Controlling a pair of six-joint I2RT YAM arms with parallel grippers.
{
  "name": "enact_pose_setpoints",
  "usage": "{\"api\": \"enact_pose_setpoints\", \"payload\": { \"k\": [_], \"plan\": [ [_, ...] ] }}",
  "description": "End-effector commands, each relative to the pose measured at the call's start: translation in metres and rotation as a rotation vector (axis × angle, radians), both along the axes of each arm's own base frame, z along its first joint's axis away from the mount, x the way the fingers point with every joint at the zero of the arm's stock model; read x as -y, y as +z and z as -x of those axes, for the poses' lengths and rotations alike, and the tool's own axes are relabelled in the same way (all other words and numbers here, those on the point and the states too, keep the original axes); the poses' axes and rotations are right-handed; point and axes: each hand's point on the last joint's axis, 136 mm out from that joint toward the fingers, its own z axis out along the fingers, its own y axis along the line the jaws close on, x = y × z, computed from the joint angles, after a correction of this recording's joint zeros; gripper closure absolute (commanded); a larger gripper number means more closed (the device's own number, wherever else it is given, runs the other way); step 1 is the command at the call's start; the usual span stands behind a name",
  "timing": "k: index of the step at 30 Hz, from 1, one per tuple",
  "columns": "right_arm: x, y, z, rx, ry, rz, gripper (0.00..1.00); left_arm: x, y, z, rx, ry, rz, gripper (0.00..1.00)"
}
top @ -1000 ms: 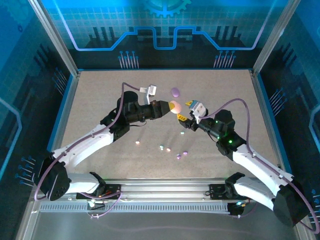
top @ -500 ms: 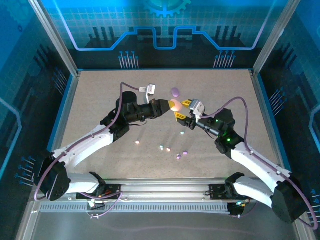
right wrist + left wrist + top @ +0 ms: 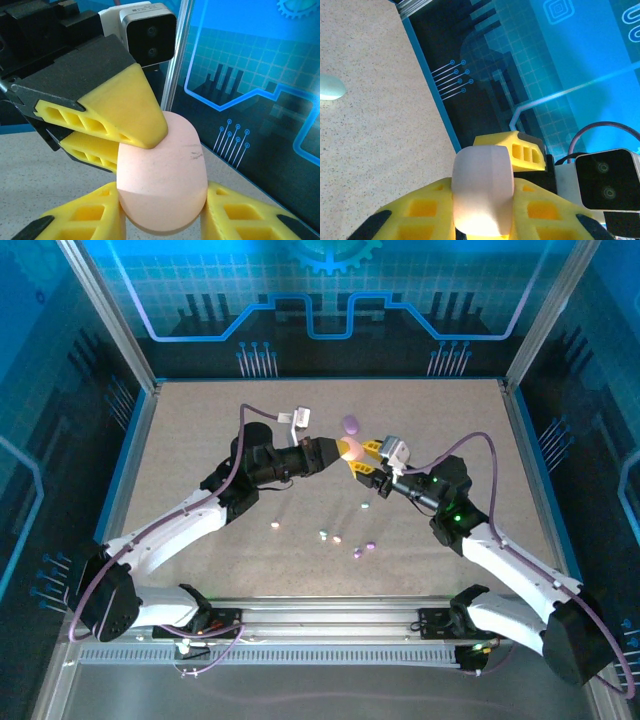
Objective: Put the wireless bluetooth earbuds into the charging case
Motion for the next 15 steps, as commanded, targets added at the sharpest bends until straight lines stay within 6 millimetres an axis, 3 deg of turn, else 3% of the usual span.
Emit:
{"api": "enact_pose_setpoints", "payload": {
  "k": [1,5,7,11,15],
  "plan": [
    [0.0,0.018,0.002,-0.012,0.053,-0.028,0.67,0.0,0.011,0.013,0.101,-0.052,-0.046,0.65],
    [-0.003,0.016,0.017,-0.117,0.223,-0.013,0.67,-0.007,0.015,0.023,0.35,-0.092,-0.202,0.42],
    [-0.007,0.016,0.025,-0.159,0.3,0.007,0.66,-0.008,0.014,0.035,0.518,-0.155,-0.261,0.36],
    [-0.013,0.017,0.04,-0.208,0.429,0.045,0.66,-0.009,0.0,0.066,0.914,-0.297,-0.341,0.34],
    [-0.015,0.023,0.047,-0.209,0.483,0.064,0.66,-0.015,-0.003,0.064,1.038,-0.268,-0.402,0.33]
  ]
}}
